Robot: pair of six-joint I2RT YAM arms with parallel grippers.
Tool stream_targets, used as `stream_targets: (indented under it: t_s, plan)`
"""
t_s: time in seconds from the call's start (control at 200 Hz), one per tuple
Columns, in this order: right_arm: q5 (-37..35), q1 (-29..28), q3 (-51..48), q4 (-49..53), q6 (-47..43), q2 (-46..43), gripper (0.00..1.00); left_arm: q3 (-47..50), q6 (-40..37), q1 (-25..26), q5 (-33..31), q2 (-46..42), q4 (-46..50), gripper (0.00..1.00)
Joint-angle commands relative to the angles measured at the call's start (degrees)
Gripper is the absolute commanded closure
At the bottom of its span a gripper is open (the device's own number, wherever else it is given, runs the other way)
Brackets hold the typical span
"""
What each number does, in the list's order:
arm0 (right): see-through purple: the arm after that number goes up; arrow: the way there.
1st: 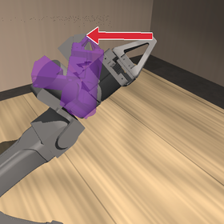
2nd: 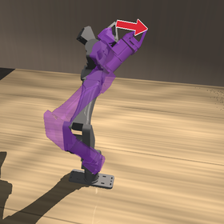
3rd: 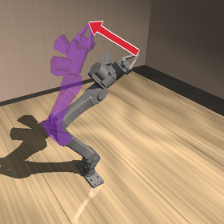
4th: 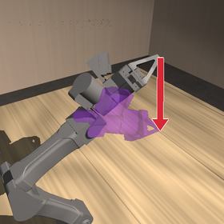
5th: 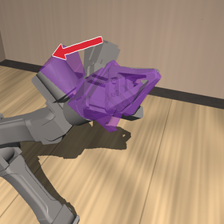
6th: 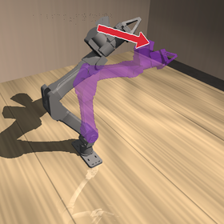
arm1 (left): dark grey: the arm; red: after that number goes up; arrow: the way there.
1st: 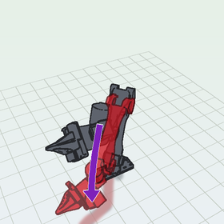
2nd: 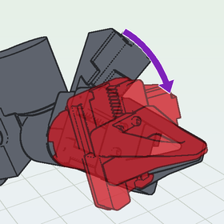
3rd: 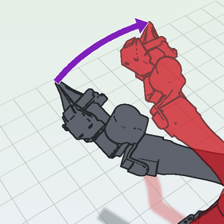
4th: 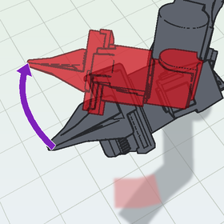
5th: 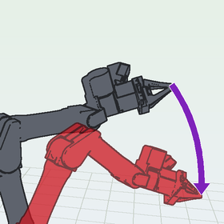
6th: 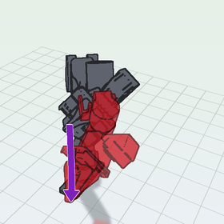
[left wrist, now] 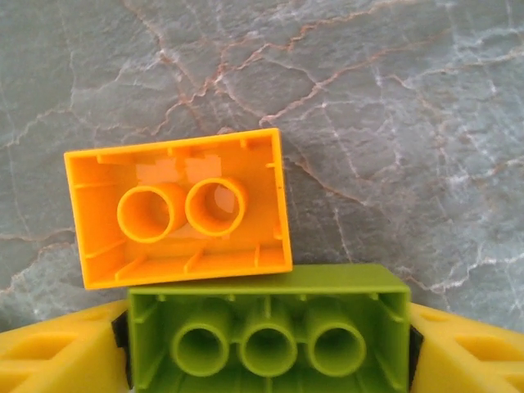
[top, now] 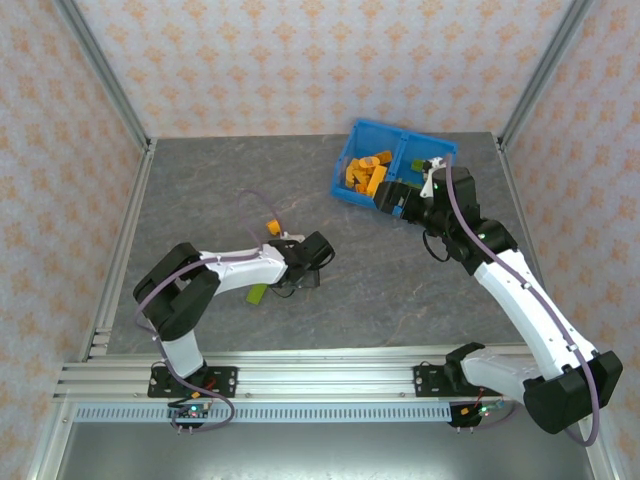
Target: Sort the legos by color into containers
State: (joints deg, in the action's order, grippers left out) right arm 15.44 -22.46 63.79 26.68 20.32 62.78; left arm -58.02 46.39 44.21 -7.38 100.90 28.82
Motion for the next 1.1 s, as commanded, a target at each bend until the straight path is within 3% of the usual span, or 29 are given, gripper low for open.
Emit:
stream_targets:
  t_s: [0.0, 0.095, 0.265, 0.38, 0.651, 0.861, 0.981, 1.096]
  plan:
    - [-0.1, 0.0, 1.3, 1.7, -0.3, -0.1, 0.01, 0.9, 1.3, -0.3, -0.2, -0.6, -1.6, 0.38]
    - [2.4, 0.0, 1.5, 2.8, -0.8, -0.4, 0.01, 0.7, 0.9, 0.0, 1.1, -3.5, -0.9, 0.49]
    - [14.4, 0.0, -0.2, 8.9, -2.8, -4.0, 0.00, -4.4, -4.9, 1.6, 3.2, -9.5, -3.2, 0.52]
    - [20.8, 0.0, -1.6, 12.4, -4.2, -8.6, 0.00, -11.1, -11.6, 1.6, 4.7, -6.6, -7.3, 0.53]
    - [10.2, 0.0, -3.0, 15.1, -2.1, -16.9, 0.00, -38.4, -22.3, 1.8, 10.3, 13.3, -16.7, 0.57]
    - [1.8, 0.0, -6.1, 14.9, -0.3, -22.4, 0.00, -58.7, -28.6, 1.9, 8.6, 29.3, -23.7, 0.57]
    - [1.5, 0.0, -6.7, 14.7, -0.1, -23.1, 0.00, -70.3, -32.0, 1.9, 5.9, 38.1, -23.1, 0.52]
    - [1.7, 0.0, -7.4, 14.0, 0.1, -23.1, 0.00, -84.6, -34.5, 2.0, 6.1, 46.8, -17.6, 0.41]
